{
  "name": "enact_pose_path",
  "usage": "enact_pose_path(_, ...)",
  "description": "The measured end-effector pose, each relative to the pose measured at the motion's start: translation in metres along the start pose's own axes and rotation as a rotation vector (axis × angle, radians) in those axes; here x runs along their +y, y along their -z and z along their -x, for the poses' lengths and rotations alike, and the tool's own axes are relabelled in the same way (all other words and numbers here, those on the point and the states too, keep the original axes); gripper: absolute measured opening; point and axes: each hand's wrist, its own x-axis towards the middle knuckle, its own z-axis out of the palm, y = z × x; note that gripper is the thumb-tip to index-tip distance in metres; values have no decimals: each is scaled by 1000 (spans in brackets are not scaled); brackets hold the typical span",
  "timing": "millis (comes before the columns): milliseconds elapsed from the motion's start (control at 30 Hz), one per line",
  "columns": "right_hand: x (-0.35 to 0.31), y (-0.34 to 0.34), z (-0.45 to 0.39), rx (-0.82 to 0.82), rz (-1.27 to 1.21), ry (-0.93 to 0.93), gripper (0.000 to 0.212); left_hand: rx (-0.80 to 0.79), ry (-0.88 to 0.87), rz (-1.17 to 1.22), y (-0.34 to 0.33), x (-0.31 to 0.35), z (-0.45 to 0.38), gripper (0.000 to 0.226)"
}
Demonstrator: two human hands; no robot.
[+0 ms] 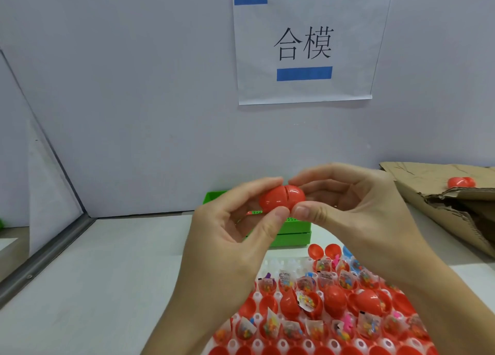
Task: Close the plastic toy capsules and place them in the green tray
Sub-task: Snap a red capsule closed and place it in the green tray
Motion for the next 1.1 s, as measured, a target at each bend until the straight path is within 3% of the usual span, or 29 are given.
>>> enact_pose_path(433,1,-3,1,0,-57,96,29,19,2,61,4,-1,-1,32)
enact_pose_path(767,4,-6,3,90,91,193,23,110,-37,-172,4,-1,1,34)
enact_pose_path(900,5,-10,6,134,219,208,45,151,-76,-293,3,-1,2,51)
enact_pose_path(1100,10,-14,7,164,354,248,53,169,-94,-314,-1,-7,3,54)
